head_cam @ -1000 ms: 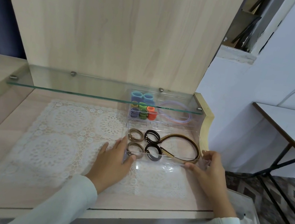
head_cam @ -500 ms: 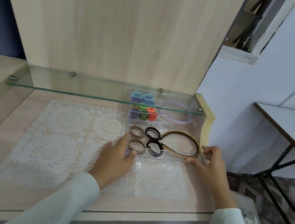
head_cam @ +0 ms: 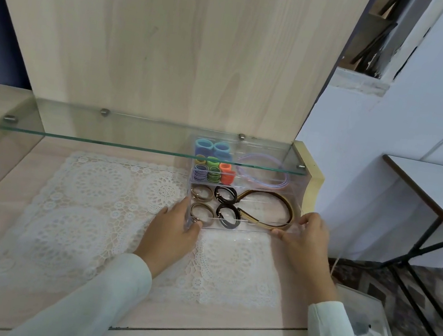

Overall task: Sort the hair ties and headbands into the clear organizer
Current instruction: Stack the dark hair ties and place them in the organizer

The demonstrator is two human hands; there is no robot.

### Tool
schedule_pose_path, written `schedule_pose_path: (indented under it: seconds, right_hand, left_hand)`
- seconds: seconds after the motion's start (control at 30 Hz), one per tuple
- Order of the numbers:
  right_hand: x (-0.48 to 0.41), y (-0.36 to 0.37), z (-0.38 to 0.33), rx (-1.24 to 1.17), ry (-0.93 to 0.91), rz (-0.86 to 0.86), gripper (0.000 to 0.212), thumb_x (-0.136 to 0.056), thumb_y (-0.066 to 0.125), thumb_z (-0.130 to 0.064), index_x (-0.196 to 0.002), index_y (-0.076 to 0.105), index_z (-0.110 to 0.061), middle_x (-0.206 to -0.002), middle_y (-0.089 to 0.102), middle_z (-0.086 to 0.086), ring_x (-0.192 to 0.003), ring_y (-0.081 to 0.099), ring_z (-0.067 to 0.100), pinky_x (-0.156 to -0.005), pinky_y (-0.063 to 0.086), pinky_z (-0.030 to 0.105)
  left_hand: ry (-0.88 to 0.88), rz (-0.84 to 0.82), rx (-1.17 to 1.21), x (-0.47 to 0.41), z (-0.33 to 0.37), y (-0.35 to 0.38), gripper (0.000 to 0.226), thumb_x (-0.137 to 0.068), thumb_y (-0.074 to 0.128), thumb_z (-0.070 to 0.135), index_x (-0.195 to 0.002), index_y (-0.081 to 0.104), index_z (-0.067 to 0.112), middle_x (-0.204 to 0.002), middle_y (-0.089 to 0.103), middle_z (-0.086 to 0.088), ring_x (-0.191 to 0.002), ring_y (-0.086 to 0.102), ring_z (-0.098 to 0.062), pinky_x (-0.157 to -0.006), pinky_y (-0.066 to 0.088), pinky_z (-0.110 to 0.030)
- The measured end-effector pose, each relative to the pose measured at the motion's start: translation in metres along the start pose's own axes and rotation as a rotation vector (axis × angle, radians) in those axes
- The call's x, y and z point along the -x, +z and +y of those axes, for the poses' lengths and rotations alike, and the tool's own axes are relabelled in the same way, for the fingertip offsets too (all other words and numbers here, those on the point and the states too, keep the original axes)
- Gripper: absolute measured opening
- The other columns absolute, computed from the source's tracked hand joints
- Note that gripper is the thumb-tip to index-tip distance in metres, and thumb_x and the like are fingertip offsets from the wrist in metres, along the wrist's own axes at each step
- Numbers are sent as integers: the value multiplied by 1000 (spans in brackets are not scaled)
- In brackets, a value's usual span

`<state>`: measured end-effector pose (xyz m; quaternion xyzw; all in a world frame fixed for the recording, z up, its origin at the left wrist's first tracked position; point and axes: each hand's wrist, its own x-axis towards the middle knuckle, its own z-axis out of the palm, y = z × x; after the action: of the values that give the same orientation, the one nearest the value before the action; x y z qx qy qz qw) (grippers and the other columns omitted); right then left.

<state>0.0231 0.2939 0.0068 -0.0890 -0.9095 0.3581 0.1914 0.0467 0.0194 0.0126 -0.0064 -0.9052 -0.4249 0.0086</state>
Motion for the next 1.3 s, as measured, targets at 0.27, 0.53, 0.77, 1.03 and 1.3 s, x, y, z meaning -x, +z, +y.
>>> schedule_pose_path:
  seconds: [0.27, 0.53, 0.77, 1.03, 1.3]
  right_hand:
    - [-2, 18, -15, 20, -10, 147, 44, -71, 81, -20, -97, 47, -13, -111, 31, -3, -105, 26, 14, -87, 29, 25]
    - [-14, 38, -24, 7, 44, 204, 40, -72, 78, -11, -101, 50, -4, -105, 35, 2, -96, 48, 31, -85, 43, 35]
    - [-17, 51, -34, -53, 98, 209, 57, -75, 81, -25, -114, 48, 1, -116, 43, 12, -88, 43, 20, -77, 31, 20]
    - [-27, 64, -40, -50, 74, 238, 61, -71, 84, -27, -108, 49, 6, -115, 46, 22, -97, 51, 36, -78, 34, 25]
    - [-33, 67, -44, -64, 73, 243, 61, -71, 84, -25, -108, 48, 7, -116, 44, 23, -98, 48, 34, -74, 25, 12]
  left_hand:
    - [-1, 51, -80, -11, 13, 4, 57, -104, 40, 25, -155, 19, 14, -156, 35, -4, -145, 22, -29, -120, 9, -35]
    - [-16, 64, -92, -31, 12, 4, 65, -103, 42, 25, -157, 6, 11, -160, 27, -5, -148, 17, -31, -120, 10, -37]
    - [-28, 76, -63, -47, 11, 5, 67, -103, 43, 23, -157, 7, 12, -160, 28, -6, -147, 19, -34, -121, 11, -39]
    - [23, 138, -77, -65, 8, 2, 70, -101, 49, 20, -157, 8, 12, -159, 30, -6, -147, 22, -31, -121, 10, -36]
    - [35, 180, -57, -75, 3, 6, 68, -99, 51, 19, -156, 14, 13, -147, 46, -15, -135, 41, -33, -115, 31, -47]
